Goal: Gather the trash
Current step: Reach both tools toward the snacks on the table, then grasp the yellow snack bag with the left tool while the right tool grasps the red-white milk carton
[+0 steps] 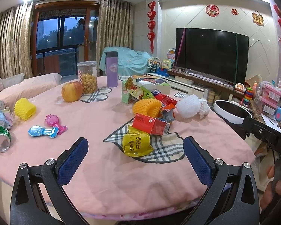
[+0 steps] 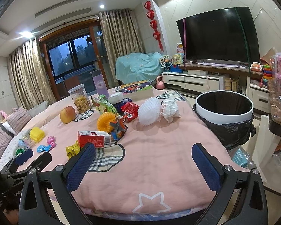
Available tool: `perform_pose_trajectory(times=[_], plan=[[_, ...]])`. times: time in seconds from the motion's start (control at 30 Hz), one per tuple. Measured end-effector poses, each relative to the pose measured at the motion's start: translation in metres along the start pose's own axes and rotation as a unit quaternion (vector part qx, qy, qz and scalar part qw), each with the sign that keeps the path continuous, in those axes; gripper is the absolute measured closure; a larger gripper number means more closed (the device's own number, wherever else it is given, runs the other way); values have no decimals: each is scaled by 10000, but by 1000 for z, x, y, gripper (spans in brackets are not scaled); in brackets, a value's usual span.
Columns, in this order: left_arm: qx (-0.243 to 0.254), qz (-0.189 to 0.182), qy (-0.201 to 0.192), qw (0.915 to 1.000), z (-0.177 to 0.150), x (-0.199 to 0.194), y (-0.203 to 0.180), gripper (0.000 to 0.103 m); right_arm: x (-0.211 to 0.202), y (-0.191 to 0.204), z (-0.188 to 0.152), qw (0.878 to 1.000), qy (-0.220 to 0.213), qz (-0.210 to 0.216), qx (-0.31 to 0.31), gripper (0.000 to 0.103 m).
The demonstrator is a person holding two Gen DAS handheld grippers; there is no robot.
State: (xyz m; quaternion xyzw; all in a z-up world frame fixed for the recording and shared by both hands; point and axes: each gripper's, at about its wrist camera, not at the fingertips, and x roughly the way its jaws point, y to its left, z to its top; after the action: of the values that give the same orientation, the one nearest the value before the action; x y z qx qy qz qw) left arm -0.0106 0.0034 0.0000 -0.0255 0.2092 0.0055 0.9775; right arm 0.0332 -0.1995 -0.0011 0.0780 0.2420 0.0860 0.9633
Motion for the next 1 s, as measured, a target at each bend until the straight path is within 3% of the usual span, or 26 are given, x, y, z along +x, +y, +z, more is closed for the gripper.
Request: perform_pose_trajectory(times=[0.47,1.0], plan=[[-86,81,206,9997,-6,10,9,0,7,1,-1,9998,159,68,27,0],[-416,-40,1278,9909,-12,83,24,0,46,1,-3,9964,779,333,58,0]])
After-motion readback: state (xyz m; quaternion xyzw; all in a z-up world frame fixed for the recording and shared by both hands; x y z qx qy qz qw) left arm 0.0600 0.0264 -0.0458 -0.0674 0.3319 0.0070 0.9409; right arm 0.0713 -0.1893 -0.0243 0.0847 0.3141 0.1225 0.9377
